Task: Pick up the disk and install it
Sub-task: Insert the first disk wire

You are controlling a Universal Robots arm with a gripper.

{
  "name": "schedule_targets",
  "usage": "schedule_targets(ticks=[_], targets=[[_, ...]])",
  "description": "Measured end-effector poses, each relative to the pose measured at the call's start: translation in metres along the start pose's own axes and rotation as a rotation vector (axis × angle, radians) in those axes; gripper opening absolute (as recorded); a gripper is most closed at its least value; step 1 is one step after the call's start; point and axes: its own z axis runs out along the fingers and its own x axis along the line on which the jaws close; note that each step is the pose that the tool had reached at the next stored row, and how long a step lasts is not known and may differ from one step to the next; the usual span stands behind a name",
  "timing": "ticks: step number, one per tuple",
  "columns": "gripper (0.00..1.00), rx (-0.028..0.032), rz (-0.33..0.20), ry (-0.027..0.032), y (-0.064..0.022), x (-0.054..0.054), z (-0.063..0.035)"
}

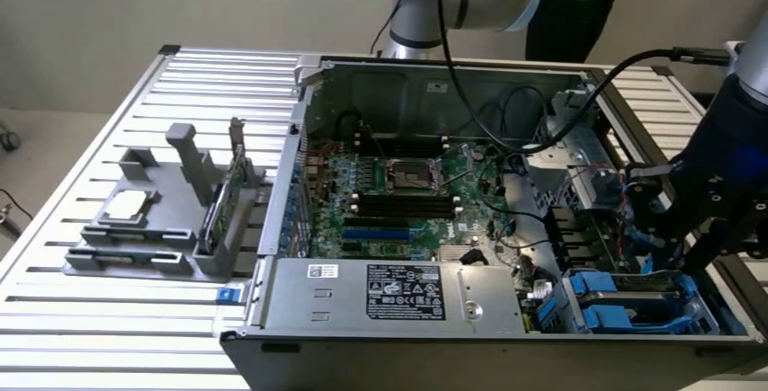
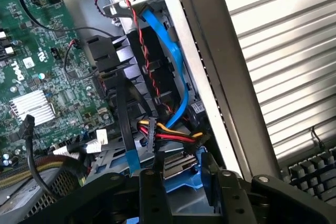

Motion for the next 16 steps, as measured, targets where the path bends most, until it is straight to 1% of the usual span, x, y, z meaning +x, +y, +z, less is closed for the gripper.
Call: schedule_targets(ticks=[2,3,6,8,11,16], targets=[[0.33,0.0014,0.012,0.0002,0.0001,-0.0002,0.0002],[0.26,0.0019,0.016,0.0003,0.0003,-0.0006,0.0003],[0.26,0.0028,0.025,0.0007,0.0010,-0.0022,0.0009],[0.26,0.0050,0.037,0.0015,0.0009,-0.0023,0.0007],[0.26,0.0092,0.044,0.0079,0.0012,-0.0029,0.0004],[0.26,0.0172,0.045,0.0265,0.0020,-0.0056,-0.0009]])
